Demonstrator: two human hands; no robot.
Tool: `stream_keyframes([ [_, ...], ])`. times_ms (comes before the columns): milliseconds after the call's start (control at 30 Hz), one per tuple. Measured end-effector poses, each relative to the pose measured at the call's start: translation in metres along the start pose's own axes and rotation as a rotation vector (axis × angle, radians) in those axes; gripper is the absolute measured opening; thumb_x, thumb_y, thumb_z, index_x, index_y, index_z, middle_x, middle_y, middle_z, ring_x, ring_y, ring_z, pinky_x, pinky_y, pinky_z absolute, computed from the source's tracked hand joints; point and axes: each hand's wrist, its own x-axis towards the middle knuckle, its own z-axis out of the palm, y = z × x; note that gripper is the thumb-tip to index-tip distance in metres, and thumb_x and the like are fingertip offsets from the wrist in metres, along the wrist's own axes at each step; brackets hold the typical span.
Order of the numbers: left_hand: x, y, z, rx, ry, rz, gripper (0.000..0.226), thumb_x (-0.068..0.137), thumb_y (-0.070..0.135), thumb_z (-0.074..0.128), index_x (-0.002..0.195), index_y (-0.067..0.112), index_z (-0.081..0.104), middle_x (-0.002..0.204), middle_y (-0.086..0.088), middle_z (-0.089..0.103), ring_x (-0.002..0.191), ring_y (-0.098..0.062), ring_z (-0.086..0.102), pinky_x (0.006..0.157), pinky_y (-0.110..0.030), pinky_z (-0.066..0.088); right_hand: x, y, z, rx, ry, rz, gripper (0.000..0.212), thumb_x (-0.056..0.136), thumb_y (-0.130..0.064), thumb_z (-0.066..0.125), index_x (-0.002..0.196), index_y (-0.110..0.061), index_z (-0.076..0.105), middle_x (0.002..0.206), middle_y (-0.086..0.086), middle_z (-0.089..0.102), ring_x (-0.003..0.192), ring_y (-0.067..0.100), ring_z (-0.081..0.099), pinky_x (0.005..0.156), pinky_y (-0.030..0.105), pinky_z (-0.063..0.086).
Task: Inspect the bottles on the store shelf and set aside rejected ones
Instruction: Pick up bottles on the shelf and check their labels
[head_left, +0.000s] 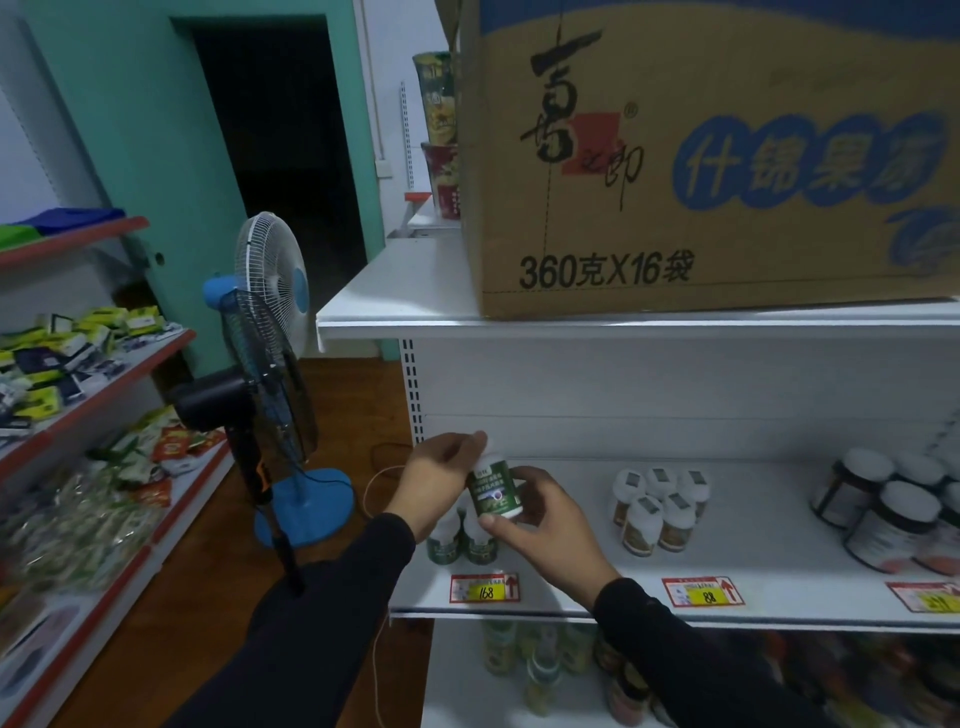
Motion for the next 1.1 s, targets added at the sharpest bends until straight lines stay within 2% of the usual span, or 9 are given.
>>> stream_keyframes([
  [167, 0.004, -0.002, -0.002, -0.043, -0.045, -0.039, 0.023, 0.093, 0.042, 0.060, 0.098, 0.022, 0.069, 0.098, -0.001, 0.072, 0.095, -0.020, 0.068, 0.090, -0.042, 0.054, -0.002, -0.002, 0.000, 0.078, 0.009, 0.007, 0.044, 0.082, -0.027, 0.078, 0.116, -0.035, 0.052, 0.108, -0.012, 0.066, 0.093, -0.002, 0.065, 0.079, 0.016, 0.053],
  [267, 0.005, -0.001, -0.005, -0.138, -0.061, -0.086, 0.022, 0.093, 0.034, 0.061, 0.108, 0.019, 0.068, 0.107, -0.004, 0.071, 0.101, -0.022, 0.067, 0.094, -0.042, 0.054, -0.002, -0.003, 0.003, 0.128, -0.002, 0.017, 0.036, 0.089, -0.021, 0.071, 0.116, -0.037, 0.052, 0.112, -0.012, 0.066, 0.098, 0.001, 0.065, 0.083, 0.020, 0.054],
  [400, 0.003, 0.002, -0.007, -0.225, -0.056, -0.111, 0.022, 0.093, 0.025, 0.063, 0.110, 0.012, 0.068, 0.106, -0.008, 0.071, 0.099, -0.025, 0.067, 0.083, -0.033, 0.056, 0.000, -0.002, 0.008, 0.156, -0.032, 0.036, 0.033, 0.093, -0.022, 0.065, 0.117, -0.041, 0.052, 0.117, -0.012, 0.066, 0.103, 0.005, 0.065, 0.089, 0.030, 0.055],
  [533, 0.002, 0.002, -0.006, -0.307, -0.008, -0.123, 0.023, 0.087, 0.025, 0.070, 0.105, 0.010, 0.068, 0.104, -0.011, 0.071, 0.097, -0.026, 0.068, 0.074, -0.029, 0.055, 0.000, -0.005, 0.008, 0.201, -0.046, 0.039, 0.048, 0.087, -0.022, 0.073, 0.128, -0.030, 0.050, 0.125, -0.005, 0.057, 0.100, 0.005, 0.067, 0.081, 0.023, 0.055],
  [600, 0.001, 0.003, -0.004, -0.330, -0.001, -0.133, 0.024, 0.085, 0.026, 0.072, 0.103, 0.009, 0.069, 0.101, -0.011, 0.072, 0.094, -0.025, 0.069, 0.072, -0.027, 0.054, 0.000, -0.006, 0.009, 0.218, -0.048, 0.058, 0.053, 0.084, -0.017, 0.076, 0.128, -0.025, 0.049, 0.122, -0.004, 0.056, 0.096, 0.006, 0.068, 0.077, 0.021, 0.055],
  [733, -0.001, 0.006, -0.005, -0.344, -0.032, -0.143, 0.021, 0.088, 0.025, 0.069, 0.101, 0.008, 0.068, 0.100, -0.011, 0.072, 0.092, -0.024, 0.068, 0.071, -0.027, 0.055, -0.001, -0.007, 0.008, 0.266, -0.035, 0.080, 0.044, 0.088, -0.010, 0.070, 0.122, -0.026, 0.047, 0.111, -0.009, 0.061, 0.090, 0.005, 0.070, 0.076, 0.020, 0.054],
  [900, 0.000, 0.005, -0.011, -0.388, -0.053, -0.159, 0.021, 0.091, 0.019, 0.066, 0.108, 0.007, 0.066, 0.109, -0.015, 0.070, 0.099, -0.028, 0.068, 0.076, -0.031, 0.056, -0.001, -0.006, 0.009, 0.258, -0.027, 0.072, 0.038, 0.093, -0.015, 0.065, 0.120, -0.035, 0.049, 0.124, -0.002, 0.060, 0.098, 0.008, 0.068, 0.085, 0.028, 0.056],
  [1000, -0.001, 0.007, -0.010, -0.391, -0.032, -0.140, 0.019, 0.090, 0.021, 0.066, 0.104, 0.008, 0.066, 0.104, -0.013, 0.071, 0.094, -0.025, 0.069, 0.072, -0.029, 0.056, -0.003, -0.008, 0.009, 0.307, -0.046, 0.057, 0.044, 0.089, -0.010, 0.068, 0.123, -0.028, 0.048, 0.118, -0.012, 0.060, 0.096, 0.004, 0.069, 0.079, 0.021, 0.055],
  [1100, -0.003, 0.008, -0.007, -0.378, -0.007, -0.134, 0.023, 0.088, 0.026, 0.069, 0.103, 0.008, 0.067, 0.102, -0.012, 0.072, 0.095, -0.026, 0.069, 0.075, -0.030, 0.056, -0.002, -0.008, 0.010, 0.330, -0.043, 0.047, 0.047, 0.087, -0.005, 0.070, 0.120, -0.026, 0.047, 0.117, -0.008, 0.059, 0.093, 0.010, 0.071, 0.076, 0.021, 0.055],
])
